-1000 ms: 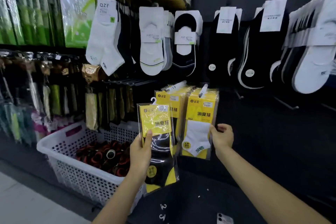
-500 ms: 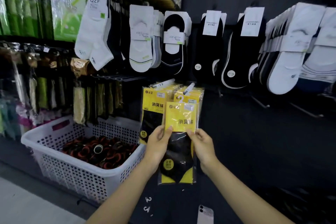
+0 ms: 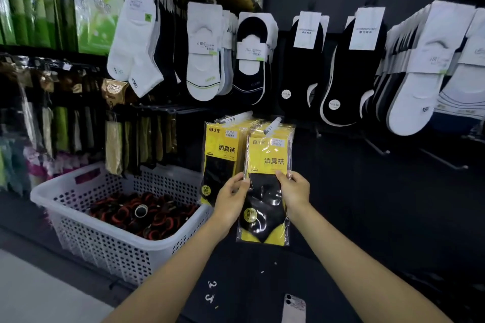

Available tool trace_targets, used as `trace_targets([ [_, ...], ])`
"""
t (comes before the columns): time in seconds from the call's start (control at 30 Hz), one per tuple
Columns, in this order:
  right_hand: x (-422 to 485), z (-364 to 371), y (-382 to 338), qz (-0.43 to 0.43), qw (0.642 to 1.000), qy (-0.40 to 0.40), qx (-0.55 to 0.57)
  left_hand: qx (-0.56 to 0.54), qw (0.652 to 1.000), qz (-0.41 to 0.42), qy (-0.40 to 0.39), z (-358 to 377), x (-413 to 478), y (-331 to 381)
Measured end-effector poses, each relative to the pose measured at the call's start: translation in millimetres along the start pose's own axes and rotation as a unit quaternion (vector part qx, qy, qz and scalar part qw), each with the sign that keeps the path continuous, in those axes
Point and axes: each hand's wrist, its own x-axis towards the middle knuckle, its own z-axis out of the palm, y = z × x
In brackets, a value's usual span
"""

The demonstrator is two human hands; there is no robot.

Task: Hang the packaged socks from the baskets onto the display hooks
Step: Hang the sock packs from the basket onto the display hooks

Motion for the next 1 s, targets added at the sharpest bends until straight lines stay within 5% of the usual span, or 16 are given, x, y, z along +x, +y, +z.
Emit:
trace_targets([
  [0.27, 4.2, -6.9, 39.5, 0.045, 0.999, 0.021, 0.008, 0.026, 0.999, -0.038, -0.027, -1.7, 4.2, -48.0],
  [0.53, -68.6, -57.0, 203.3, 0.172, 0.984, 0.005, -0.035, 0.105, 0.982, -0.156, -0.025, -29.4, -82.7, -194.6],
  [0.73, -174.1, -99.4, 359.7, 0.335, 0.919, -0.033, -0.204, 0.116, 0.944, -0.307, 0.004, -47.7, -203.8, -298.9],
  [0.9, -224.8, -135.9, 425.1, 0.444, 0.873, 0.003, -0.201, 0.168, 0.882, -0.440, -0.023, -67.7, -266.8, -349.7],
  [1.0, -230.9, -142.3, 443.2, 0.466, 0.861, 0.015, -0.204, 0.146, 0.881, -0.448, -0.044, -63.7, -271.0, -364.0],
])
